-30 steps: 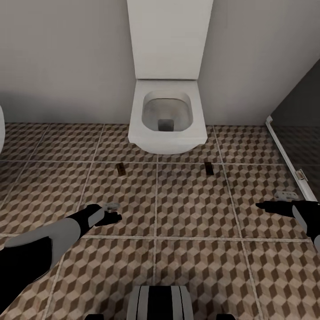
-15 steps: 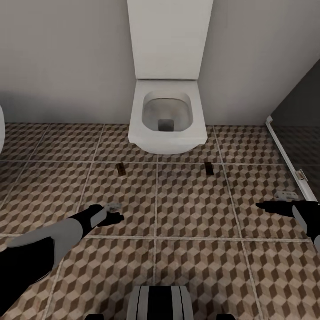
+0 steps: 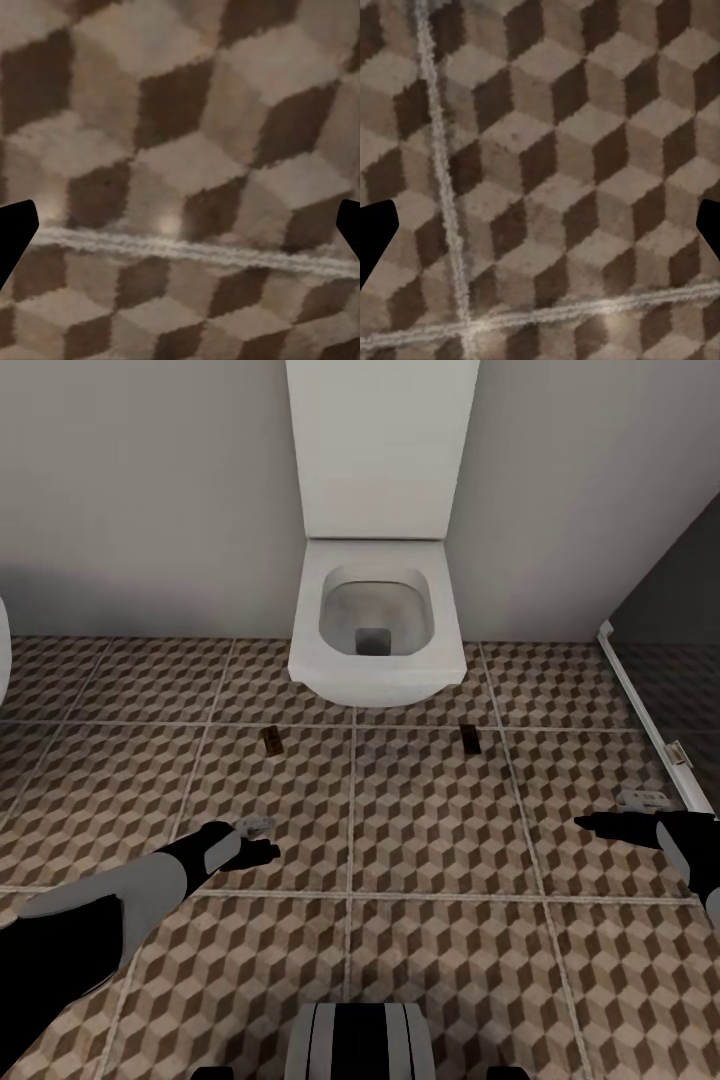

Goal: Take the four mousetraps from the cabinet in the bathroom and place them on the bathroom floor. Make sure all four end up on the same floor surface, and ensure that at least two of them are either under or directly next to the same bathroom sink.

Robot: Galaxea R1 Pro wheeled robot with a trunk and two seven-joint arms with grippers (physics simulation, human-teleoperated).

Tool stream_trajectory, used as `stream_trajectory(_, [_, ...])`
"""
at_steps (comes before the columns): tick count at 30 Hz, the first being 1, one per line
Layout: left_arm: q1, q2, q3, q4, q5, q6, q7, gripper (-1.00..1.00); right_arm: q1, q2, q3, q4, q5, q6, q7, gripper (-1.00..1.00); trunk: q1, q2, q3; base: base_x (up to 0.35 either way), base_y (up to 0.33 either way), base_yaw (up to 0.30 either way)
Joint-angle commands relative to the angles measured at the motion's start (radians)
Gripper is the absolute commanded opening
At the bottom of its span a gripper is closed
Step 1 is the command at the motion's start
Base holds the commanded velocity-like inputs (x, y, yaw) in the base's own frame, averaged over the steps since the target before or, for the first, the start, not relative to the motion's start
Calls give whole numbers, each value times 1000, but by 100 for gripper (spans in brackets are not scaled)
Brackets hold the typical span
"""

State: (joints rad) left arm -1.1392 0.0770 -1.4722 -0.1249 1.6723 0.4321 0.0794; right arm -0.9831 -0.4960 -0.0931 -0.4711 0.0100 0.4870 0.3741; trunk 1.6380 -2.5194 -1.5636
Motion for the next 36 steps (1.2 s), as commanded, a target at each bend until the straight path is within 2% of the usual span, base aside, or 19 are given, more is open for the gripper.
stream_trajectory(1, [-1, 1, -5, -4, 10, 2, 9, 100, 0, 0, -5, -1, 1, 6, 5, 100, 0, 0, -1, 0, 0, 0])
stream_trajectory(12, [-1, 5, -5, -3, 10, -13, 9, 100, 0, 1, -4, -1, 1, 6, 5, 100, 0, 0, -1, 0, 0, 0])
stream_trajectory(17, [-1, 5, -5, -2, 10, -25, 11, 100, 0, 3, -4, -1, 1, 7, 5, 100, -2, 1, 19, 0, 0, 0])
stream_trajectory(24, [-1, 6, -5, -2, 10, -28, 10, 100, 0, 22, -4, -1, 2, 7, 4, 100, -6, 3, 46, 0, 0, 0])
stream_trajectory(36, [-1, 4, -5, -2, 10, -28, 10, 100, 1, 25, -4, 0, 1, 7, 3, 100, -11, 5, 92, 0, 0, 0])
